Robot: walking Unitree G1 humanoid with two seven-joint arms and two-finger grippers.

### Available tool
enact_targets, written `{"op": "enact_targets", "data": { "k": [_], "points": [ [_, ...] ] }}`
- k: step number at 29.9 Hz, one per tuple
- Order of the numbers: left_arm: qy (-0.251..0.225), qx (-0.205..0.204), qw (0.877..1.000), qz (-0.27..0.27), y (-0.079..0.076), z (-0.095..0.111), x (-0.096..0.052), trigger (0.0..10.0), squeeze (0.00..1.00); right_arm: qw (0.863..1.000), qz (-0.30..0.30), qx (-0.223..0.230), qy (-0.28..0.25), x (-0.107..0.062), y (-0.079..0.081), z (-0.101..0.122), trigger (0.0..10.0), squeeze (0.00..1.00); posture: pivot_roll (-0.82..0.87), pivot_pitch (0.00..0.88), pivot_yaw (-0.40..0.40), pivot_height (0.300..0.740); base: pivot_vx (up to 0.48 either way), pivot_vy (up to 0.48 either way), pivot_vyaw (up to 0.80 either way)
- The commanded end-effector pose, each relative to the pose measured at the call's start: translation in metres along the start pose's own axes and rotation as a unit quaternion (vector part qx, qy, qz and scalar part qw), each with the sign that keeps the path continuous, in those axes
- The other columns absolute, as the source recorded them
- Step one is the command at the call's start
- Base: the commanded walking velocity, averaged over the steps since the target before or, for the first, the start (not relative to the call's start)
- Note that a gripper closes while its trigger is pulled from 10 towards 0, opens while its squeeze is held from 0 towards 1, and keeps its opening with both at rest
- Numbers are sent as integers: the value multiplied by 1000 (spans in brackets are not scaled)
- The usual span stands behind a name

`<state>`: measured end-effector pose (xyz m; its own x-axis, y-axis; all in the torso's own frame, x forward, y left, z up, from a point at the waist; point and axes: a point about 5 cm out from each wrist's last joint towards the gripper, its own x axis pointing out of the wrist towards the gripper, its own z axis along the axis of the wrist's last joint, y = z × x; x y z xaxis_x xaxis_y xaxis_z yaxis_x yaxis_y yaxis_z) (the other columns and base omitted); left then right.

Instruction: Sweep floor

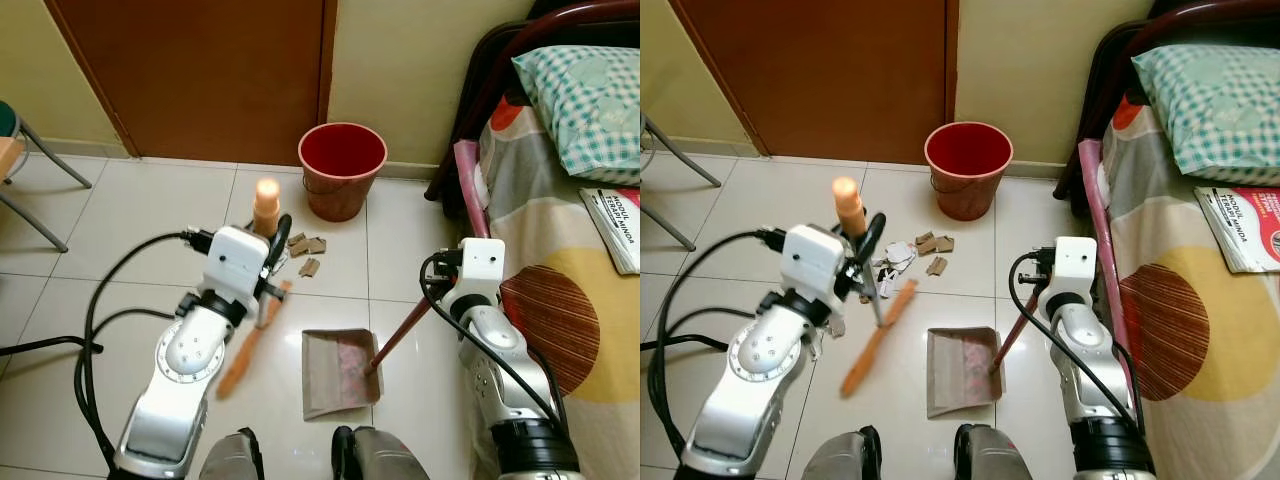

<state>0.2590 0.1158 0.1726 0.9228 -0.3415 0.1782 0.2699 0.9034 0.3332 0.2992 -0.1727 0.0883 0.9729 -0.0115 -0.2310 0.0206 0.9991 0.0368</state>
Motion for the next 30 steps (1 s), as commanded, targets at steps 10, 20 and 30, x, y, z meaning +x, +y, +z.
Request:
{"op": "enact_targets", "data": {
  "k": [10,20,30],
  "points": [
    [-78,56,990,107,45,38,5,10000,0,1000,11,9,9,0,-1,-4,10000,0,-10,198,-57,740,0,0,0],
    [12,44,992,121,48,-2,-9,10000,0,1000,4,3,-8,0,0,3,10000,0,-10,211,-65,740,0,0,0],
    [73,17,992,101,35,-28,-21,10000,0,999,-1,33,-11,1,4,5,10000,0,-8,218,-70,740,0,0,0]
  ]
}}
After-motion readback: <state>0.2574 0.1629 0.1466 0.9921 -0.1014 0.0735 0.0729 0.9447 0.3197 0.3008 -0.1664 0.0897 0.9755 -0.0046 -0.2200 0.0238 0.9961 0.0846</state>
